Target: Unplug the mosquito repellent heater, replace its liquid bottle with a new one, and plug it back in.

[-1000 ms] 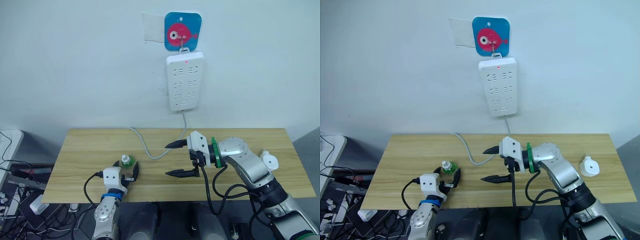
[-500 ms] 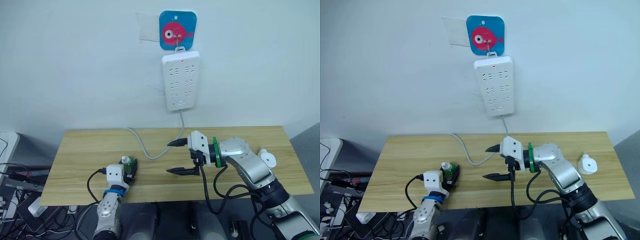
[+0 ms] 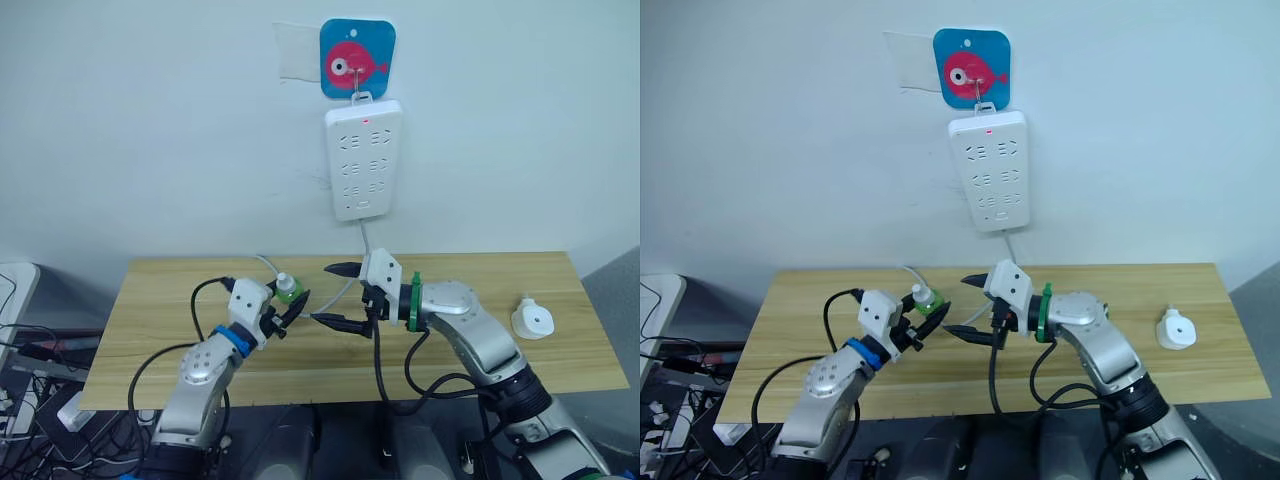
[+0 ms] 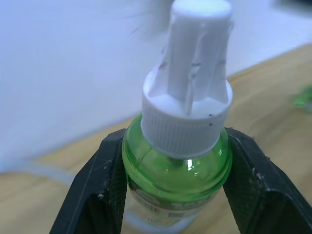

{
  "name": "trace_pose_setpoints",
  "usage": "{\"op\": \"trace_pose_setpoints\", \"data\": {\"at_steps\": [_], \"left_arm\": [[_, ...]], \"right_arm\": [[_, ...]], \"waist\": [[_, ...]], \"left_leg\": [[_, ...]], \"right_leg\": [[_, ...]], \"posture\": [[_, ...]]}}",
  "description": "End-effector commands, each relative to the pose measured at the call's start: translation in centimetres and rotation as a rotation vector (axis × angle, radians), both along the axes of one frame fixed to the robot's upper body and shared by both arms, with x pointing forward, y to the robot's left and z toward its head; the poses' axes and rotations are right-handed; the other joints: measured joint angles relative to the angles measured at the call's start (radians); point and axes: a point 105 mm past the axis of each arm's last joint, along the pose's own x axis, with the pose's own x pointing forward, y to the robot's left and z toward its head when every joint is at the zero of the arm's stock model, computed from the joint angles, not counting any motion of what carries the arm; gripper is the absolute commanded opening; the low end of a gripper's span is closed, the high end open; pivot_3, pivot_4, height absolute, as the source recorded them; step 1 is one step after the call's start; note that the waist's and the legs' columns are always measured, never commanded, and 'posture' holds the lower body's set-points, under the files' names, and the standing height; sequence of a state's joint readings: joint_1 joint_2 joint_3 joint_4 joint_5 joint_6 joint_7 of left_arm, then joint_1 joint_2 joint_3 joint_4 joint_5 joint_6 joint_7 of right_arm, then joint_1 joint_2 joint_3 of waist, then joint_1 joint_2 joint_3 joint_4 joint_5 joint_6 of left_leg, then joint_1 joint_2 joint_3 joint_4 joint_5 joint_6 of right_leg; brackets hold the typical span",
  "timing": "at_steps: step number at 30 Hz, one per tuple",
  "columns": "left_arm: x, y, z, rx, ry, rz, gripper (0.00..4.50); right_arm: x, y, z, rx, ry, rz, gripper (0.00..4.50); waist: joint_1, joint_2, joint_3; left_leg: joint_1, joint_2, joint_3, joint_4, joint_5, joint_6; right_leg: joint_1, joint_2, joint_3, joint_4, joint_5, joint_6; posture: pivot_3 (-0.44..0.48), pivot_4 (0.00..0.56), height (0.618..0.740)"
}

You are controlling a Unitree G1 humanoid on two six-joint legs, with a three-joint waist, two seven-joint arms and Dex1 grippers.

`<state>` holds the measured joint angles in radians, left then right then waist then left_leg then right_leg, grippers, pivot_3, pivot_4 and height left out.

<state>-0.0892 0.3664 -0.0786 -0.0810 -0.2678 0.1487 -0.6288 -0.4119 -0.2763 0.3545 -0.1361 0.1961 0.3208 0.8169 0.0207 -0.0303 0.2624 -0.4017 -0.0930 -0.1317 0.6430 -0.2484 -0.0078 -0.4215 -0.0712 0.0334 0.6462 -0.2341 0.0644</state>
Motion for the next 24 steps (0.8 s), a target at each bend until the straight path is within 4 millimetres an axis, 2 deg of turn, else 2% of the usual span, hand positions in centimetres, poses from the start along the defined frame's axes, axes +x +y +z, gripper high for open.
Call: {"op": "trace_pose_setpoints", "data": {"at_steps": [1,4,13,16,24], "left_arm": [[-0.1,-2.2,1.9,-0.001,0.005,-0.146,2.28],[0.2,-3.3,2.5,0.020,0.013,-0.225,2.28],[0.7,-4.0,2.3,0.053,0.019,-0.317,2.28],[0.6,-4.0,2.4,0.056,0.016,-0.336,2.28],[0.5,-4.0,2.7,0.054,0.012,-0.350,2.28]], "right_arm": [[0.2,0.5,1.1,0.051,-0.036,-0.055,4.50],[1.0,0.5,1.4,0.082,-0.033,-0.133,4.50],[1.2,-0.4,0.9,0.093,-0.029,-0.232,4.50],[1.2,-0.7,0.7,0.093,-0.016,-0.252,3.89],[1.6,-1.9,0.0,0.082,0.008,-0.285,1.12]], "waist": [[-0.003,0.000,0.000],[-0.011,0.000,0.000],[-0.052,0.000,-0.001],[-0.058,0.000,-0.002],[-0.066,0.000,-0.003]], "left_leg": [[0.000,0.000,0.000,0.000,0.001,-0.001],[0.000,0.000,0.000,0.000,0.002,-0.004],[0.000,0.000,0.001,0.000,0.003,-0.006],[0.000,0.000,0.001,0.000,0.003,-0.006],[0.001,0.001,0.002,0.001,0.003,-0.006]], "right_leg": [[0.000,0.000,0.000,0.000,0.000,0.000],[0.000,0.000,-0.001,0.000,0.000,0.000],[0.000,0.000,0.000,0.000,0.000,0.000],[0.000,0.000,0.001,0.001,0.000,0.000],[-0.001,0.001,0.001,0.003,0.002,-0.002]], "posture": [[0.031,0.246,0.740],[-0.007,0.237,0.740],[-0.095,0.216,0.740],[-0.100,0.211,0.740],[-0.087,0.199,0.740]]}}
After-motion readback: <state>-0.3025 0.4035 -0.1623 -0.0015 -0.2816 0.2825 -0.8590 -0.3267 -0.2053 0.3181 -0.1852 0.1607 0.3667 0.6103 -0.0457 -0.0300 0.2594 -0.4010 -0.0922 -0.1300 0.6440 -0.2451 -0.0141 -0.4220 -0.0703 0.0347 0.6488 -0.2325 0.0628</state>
